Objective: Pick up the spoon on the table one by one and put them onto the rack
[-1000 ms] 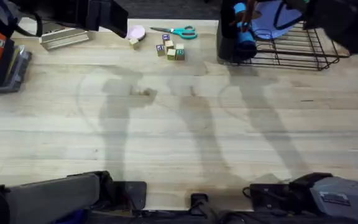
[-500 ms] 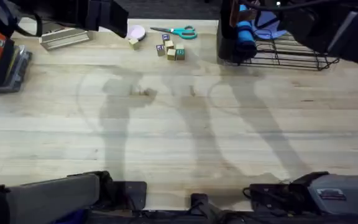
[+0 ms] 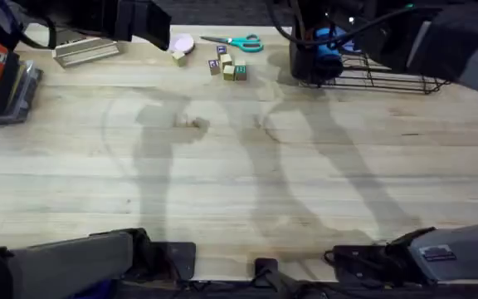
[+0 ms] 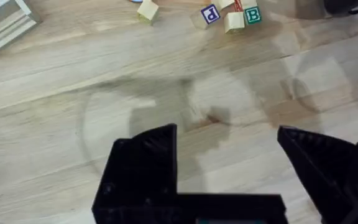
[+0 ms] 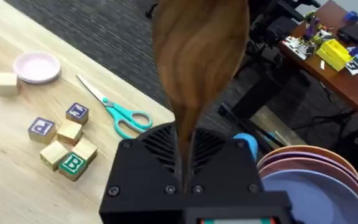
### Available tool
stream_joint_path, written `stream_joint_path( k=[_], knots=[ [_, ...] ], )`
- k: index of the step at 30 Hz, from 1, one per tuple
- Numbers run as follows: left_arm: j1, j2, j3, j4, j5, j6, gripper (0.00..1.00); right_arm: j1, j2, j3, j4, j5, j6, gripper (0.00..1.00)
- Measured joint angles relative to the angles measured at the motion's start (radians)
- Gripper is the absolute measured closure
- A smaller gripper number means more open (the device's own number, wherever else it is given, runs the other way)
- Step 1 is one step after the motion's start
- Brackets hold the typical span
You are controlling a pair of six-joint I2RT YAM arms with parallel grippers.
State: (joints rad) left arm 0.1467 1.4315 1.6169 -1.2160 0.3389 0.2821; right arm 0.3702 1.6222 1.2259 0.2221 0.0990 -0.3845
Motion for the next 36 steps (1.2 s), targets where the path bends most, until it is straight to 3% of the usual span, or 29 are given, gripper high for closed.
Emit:
stream_joint_path(
  k=[19,36],
  knots=[
    [0.0,0.0,0.0,0.001,0.0,0.0,0.007,0.0,0.07,0.0,0.033,-0.014,-0.115,0.968],
    [0.0,0.0,0.0,0.007,0.0,0.0,0.007,-0.025,0.095,0.0,-0.138,-0.014,-0.118,0.968]
  ],
)
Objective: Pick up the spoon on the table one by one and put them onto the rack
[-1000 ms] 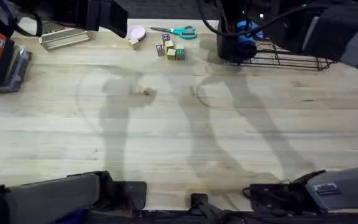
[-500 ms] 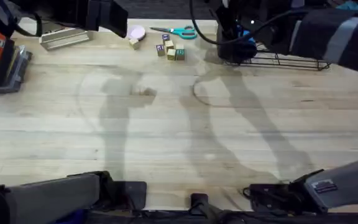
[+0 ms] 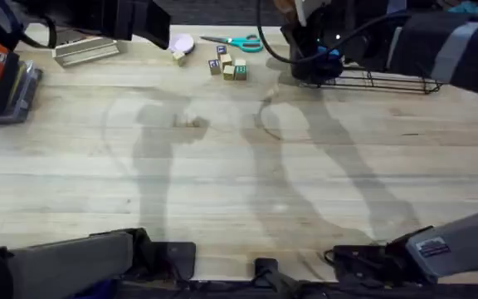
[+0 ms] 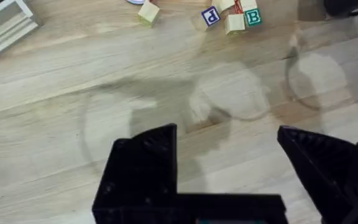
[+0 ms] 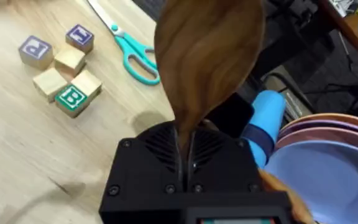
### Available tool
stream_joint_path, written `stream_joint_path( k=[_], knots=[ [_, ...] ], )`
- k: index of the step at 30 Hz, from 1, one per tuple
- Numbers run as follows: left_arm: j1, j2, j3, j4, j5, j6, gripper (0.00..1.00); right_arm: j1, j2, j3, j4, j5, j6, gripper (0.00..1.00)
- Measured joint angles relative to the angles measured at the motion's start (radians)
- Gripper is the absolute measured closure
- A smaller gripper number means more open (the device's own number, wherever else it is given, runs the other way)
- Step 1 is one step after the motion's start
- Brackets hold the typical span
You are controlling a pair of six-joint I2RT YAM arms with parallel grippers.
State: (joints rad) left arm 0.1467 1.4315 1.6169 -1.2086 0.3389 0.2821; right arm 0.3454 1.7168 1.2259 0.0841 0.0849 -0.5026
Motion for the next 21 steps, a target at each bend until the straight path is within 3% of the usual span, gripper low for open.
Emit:
stream_joint_path(
  k=[7,16,21],
  knots=[
    [0.0,0.0,0.0,0.0,0.0,0.0,0.007,-0.009,0.0,0.0,-0.044,0.0,0.001,0.955],
    [0.0,0.0,0.0,0.0,0.0,0.0,0.007,-0.013,0.0,0.0,-0.047,0.001,-0.003,0.711],
    [0.0,0.0,0.0,0.0,0.0,0.0,0.007,-0.013,0.0,0.0,-0.041,0.001,-0.003,0.679]
  ],
)
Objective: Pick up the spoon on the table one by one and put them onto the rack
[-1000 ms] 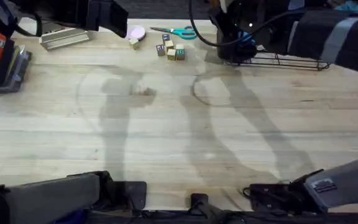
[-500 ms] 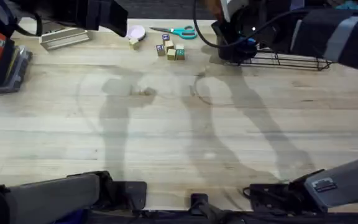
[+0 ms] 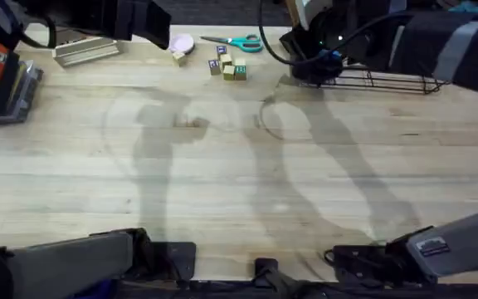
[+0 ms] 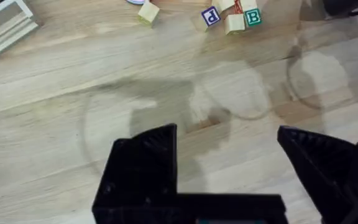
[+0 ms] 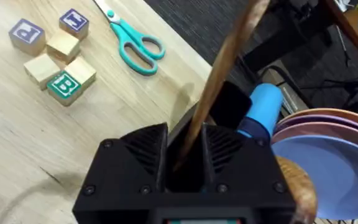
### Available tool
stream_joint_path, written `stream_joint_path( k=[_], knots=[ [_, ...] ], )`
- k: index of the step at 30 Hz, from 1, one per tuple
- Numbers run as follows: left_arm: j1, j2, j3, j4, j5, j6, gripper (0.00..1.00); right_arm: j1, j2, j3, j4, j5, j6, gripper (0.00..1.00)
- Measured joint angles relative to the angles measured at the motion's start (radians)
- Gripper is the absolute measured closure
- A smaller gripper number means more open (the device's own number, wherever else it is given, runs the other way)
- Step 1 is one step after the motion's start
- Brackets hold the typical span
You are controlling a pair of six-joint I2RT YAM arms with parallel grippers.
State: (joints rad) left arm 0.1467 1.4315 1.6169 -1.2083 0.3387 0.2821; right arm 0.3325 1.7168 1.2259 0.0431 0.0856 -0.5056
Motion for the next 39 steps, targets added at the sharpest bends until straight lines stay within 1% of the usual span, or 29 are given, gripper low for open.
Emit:
stream_joint_path(
  k=[12,19,25,26,29,30,32,33,34,39],
  knots=[
    [0.0,0.0,0.0,0.0,0.0,0.0,0.007,0.0,-0.014,0.0,0.0,0.0,0.0,0.664],
    [0.0,0.0,0.0,0.0,0.0,0.0,0.008,0.0,-0.105,0.0,-0.014,0.0,0.0,0.658],
    [0.0,0.0,0.0,0.0,0.0,0.0,0.007,0.005,-0.18,0.0,-0.109,0.0,0.0,0.638],
    [0.0,0.0,0.0,0.0,0.0,0.0,0.007,0.007,-0.191,0.0,-0.131,0.0,0.003,0.613],
    [0.0,0.0,0.0,0.0,0.0,0.0,0.007,0.019,-0.233,0.0,-0.195,0.0,0.018,0.463],
    [0.0,0.0,0.0,0.0,0.0,0.0,0.007,0.024,-0.248,0.0,-0.214,0.0,0.028,0.383],
    [0.0,0.0,0.0,0.0,0.0,0.0,0.007,0.033,-0.283,0.0,-0.253,0.0,0.053,0.105],
    [0.0,0.0,0.0,0.0,0.0,0.0,0.007,0.038,-0.304,0.0,-0.271,0.0,0.064,0.029],
    [0.0,0.0,0.0,0.0,0.0,0.0,0.007,0.039,-0.321,0.0,-0.287,0.0,0.075,0.012],
    [0.0,0.0,0.0,0.0,0.0,0.0,0.007,0.043,-0.428,0.0,-0.373,0.0,0.155,0.009]
  ],
)
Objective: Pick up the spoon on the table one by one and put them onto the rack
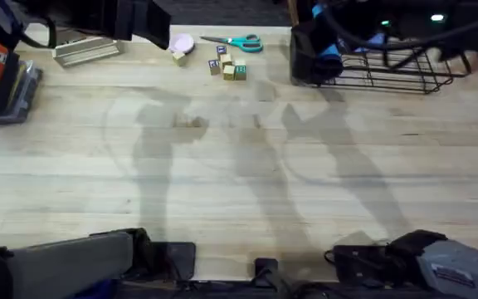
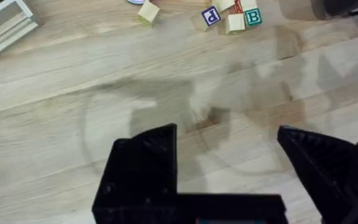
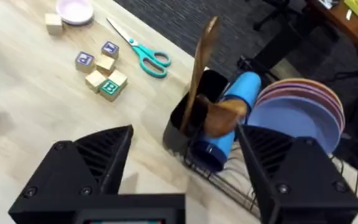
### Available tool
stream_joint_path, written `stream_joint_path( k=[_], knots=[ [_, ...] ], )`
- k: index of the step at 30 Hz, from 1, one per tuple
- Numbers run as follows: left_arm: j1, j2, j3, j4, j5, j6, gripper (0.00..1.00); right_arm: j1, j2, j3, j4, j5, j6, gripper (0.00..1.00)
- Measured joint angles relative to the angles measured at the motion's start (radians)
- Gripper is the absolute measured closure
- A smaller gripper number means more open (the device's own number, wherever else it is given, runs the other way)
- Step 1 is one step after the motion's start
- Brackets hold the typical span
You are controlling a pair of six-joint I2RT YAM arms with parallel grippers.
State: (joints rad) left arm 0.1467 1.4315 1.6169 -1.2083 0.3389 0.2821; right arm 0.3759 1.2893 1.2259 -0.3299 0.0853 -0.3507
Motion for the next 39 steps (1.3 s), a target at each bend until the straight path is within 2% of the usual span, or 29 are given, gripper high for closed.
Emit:
stream_joint_path(
  k=[8,16,28,39],
  knots=[
    [0.0,0.0,0.0,0.0,0.0,0.0,0.008,0.0,-0.158,0.0,-0.152,0.0,0.088,0.009],
    [0.0,0.0,0.0,0.0,0.0,0.0,0.007,0.0,-0.249,0.0,-0.274,0.001,0.226,0.009],
    [0.0,0.0,0.0,0.0,0.0,0.0,0.007,0.0,-0.275,0.0,-0.514,0.227,0.473,0.009],
    [0.0,0.0,0.0,0.0,0.0,0.0,0.008,0.0,-0.275,0.0,-0.52,0.267,0.512,0.009]
  ],
)
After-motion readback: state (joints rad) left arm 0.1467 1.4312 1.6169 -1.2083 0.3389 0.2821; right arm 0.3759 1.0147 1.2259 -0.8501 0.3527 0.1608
